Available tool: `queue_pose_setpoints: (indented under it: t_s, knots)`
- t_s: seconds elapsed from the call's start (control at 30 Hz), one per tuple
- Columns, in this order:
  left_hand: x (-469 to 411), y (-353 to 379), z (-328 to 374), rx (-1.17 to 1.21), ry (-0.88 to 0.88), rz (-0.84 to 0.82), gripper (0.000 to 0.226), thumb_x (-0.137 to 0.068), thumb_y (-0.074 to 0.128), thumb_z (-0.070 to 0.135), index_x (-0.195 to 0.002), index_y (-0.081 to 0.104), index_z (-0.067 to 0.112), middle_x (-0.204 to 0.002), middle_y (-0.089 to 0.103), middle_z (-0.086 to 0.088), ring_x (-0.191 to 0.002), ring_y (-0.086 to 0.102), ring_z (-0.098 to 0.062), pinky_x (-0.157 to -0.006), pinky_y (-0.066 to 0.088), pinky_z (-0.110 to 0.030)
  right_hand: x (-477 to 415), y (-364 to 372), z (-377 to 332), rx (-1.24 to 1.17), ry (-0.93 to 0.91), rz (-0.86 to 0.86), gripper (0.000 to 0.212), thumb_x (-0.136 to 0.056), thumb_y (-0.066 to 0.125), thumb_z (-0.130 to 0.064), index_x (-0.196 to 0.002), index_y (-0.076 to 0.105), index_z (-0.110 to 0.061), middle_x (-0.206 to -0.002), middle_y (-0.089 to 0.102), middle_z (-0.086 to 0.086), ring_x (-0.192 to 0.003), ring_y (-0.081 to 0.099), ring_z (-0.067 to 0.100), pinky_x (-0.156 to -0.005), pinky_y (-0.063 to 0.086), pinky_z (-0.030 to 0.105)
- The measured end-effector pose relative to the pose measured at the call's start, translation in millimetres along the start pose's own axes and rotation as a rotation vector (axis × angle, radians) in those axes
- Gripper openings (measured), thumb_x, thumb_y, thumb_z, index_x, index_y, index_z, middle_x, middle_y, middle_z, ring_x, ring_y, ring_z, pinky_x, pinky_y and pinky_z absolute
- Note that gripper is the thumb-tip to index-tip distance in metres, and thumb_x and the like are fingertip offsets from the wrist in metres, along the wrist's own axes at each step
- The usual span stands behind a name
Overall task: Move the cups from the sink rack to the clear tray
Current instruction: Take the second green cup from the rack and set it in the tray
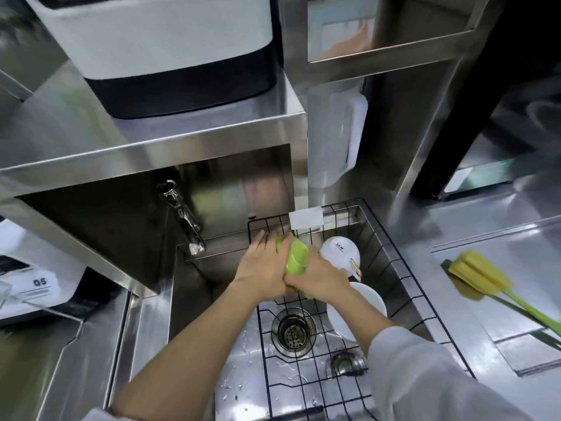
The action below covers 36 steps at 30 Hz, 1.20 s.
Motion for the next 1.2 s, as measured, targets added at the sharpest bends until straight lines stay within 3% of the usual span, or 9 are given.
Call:
queue_pose_setpoints:
  t_s: [0.17, 0.37, 0.6, 0.8, 1.03, 1.2]
  knots:
    - [6.4, -6.6, 0.6, 0.015, 0.030, 0.087, 0.104, -0.057, 0.064, 0.057, -0.138, 0.023, 0.006, -0.135, 0.042, -0.019, -0.131, 0.032, -0.028, -0.116, -0.004, -0.036, 0.7, -3.7, -2.3, -0.135, -0.006, -0.043, 0.080, -0.047, 0.057, -0.051, -0.118, 0.035, -0.022, -0.096, 0.064, 0.002, -0.093, 0.058, 0.025, -0.090, 0.044, 0.043]
    - [25.5, -28.1, -2.5, 0.085, -0.007, 0.285, 0.095, -0.052, 0.066, 0.048, -0.131, 0.039, 0.004, -0.126, 0.054, -0.016, -0.123, 0.046, -0.029, -0.115, 0.008, -0.033, 19.4, -12.9, -16.8, -0.254, -0.091, 0.149, 0.072, -0.047, 0.061, -0.050, -0.113, 0.038, -0.034, -0.099, 0.063, -0.005, -0.100, 0.057, 0.024, -0.090, 0.042, 0.046]
    - [64.5, -69.3, -9.9, 0.169, -0.077, 0.501, 0.086, -0.054, 0.052, 0.050, -0.123, 0.048, -0.002, -0.111, 0.063, -0.017, -0.107, 0.058, -0.033, -0.107, 0.024, -0.035, 61.2, -28.1, -53.4, -0.294, -0.284, 0.325, 0.083, -0.061, 0.073, -0.042, -0.133, 0.032, -0.034, -0.124, 0.053, 0.001, -0.114, 0.048, 0.020, -0.099, 0.037, 0.047]
    - [120.0, -105.2, -24.1, 0.201, -0.086, 0.614, 0.086, -0.057, 0.060, 0.050, -0.123, 0.049, -0.004, -0.121, 0.059, -0.023, -0.117, 0.054, -0.034, -0.109, 0.027, -0.041, 113.6, -25.0, -94.6, -0.235, -0.383, 0.405, 0.093, -0.065, 0.073, -0.046, -0.141, 0.022, -0.028, -0.139, 0.042, 0.001, -0.125, 0.038, 0.021, -0.106, 0.032, 0.045]
    - [209.1, -146.9, -65.3, 0.208, -0.160, 0.728, 0.081, -0.060, 0.051, 0.048, -0.121, 0.052, -0.004, -0.119, 0.061, -0.020, -0.116, 0.056, -0.033, -0.106, 0.029, -0.040, 172.6, -3.4, -172.7, -0.241, -0.550, 0.413, 0.087, -0.061, 0.076, -0.044, -0.135, 0.033, -0.031, -0.124, 0.049, -0.001, -0.118, 0.044, 0.018, -0.103, 0.036, 0.043]
    - [277.7, -162.5, -114.6, 0.225, -0.230, 0.818, 0.081, -0.058, 0.055, 0.047, -0.119, 0.052, -0.006, -0.116, 0.062, -0.019, -0.110, 0.058, -0.033, -0.104, 0.028, -0.038, 201.2, 34.7, -237.4, -0.259, -0.654, 0.398, 0.090, -0.058, 0.076, -0.046, -0.135, 0.033, -0.033, -0.117, 0.043, -0.004, -0.117, 0.041, 0.019, -0.104, 0.033, 0.038]
Point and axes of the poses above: each hand's wrist, its own x-axis away from the middle knuckle, its own y-axis out of the palm, z = x × y, the point moved 4 cm from there along -x, towards the middle knuckle
